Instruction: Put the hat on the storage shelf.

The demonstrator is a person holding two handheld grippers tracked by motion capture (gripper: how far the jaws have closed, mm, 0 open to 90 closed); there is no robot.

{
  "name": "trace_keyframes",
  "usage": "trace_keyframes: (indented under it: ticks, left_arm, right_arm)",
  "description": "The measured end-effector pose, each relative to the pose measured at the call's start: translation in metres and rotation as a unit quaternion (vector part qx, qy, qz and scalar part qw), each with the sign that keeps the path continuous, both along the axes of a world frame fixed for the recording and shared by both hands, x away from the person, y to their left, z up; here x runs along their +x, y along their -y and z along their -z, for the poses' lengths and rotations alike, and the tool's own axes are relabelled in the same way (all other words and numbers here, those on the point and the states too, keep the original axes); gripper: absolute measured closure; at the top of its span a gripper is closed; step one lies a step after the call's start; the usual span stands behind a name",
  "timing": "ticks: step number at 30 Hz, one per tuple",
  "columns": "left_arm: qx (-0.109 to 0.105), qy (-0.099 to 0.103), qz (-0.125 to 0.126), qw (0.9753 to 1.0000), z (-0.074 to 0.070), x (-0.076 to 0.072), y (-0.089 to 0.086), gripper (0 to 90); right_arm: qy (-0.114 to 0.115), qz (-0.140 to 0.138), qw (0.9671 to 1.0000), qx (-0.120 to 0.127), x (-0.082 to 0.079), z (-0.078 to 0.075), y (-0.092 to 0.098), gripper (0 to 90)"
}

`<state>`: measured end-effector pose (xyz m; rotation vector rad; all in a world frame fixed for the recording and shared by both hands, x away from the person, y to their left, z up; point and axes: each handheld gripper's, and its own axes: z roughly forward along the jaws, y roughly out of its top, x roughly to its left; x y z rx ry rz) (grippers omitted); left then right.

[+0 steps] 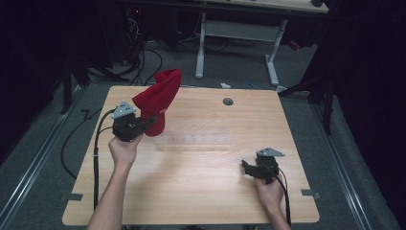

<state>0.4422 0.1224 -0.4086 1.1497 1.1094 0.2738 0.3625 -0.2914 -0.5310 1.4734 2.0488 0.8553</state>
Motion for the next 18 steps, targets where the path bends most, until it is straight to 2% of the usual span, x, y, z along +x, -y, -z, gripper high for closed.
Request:
trace_keyframes:
  ticks: [18]
  left_arm:
    - [0.012, -0.006, -0.011, 0.9999, 0.013, 0.009, 0.003, 85.2]
  right_arm:
    - [0.000, 0.000, 1.0000, 0.000, 0.000, 0.000, 0.000, 30.0]
